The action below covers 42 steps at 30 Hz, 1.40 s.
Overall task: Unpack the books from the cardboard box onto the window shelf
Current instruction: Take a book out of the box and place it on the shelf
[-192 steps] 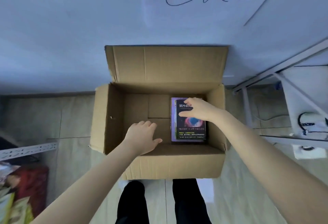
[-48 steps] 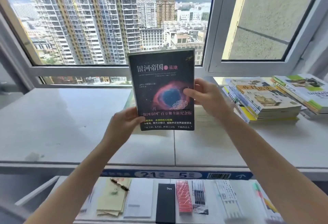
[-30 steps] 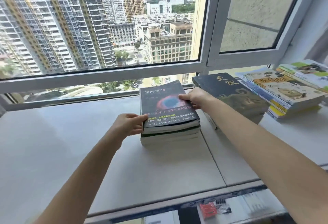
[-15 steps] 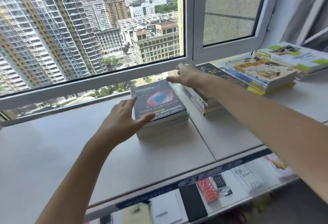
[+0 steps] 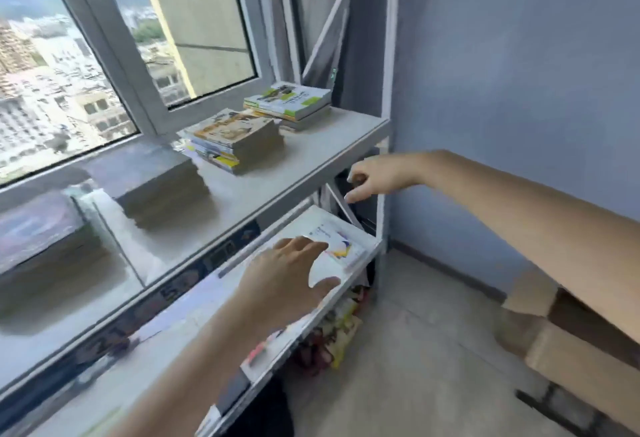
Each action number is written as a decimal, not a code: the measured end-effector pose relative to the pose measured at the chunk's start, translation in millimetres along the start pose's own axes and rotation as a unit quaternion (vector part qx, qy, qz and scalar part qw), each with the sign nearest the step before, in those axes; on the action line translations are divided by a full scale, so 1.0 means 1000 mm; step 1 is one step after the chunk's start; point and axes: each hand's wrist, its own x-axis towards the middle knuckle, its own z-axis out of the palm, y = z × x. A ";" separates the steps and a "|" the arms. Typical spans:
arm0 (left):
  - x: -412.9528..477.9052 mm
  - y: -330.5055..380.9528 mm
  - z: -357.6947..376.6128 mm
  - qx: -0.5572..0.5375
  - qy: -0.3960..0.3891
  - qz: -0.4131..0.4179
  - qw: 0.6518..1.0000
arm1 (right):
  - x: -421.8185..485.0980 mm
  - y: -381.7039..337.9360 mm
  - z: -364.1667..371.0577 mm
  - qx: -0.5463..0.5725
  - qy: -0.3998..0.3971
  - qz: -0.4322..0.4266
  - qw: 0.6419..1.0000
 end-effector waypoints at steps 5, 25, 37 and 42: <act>0.059 0.121 0.034 -0.027 -0.011 0.089 0.996 | -0.093 0.144 0.045 0.060 -0.008 0.143 0.988; 0.335 0.447 0.221 0.001 -0.193 0.275 0.942 | -0.264 0.559 0.168 0.230 -0.080 0.410 0.879; 0.412 0.621 0.434 0.052 -0.365 0.301 0.879 | -0.323 0.760 0.362 0.355 -0.061 0.527 0.770; 0.417 0.683 0.567 0.081 -0.397 0.266 0.875 | -0.327 0.827 0.493 0.403 -0.102 0.535 0.736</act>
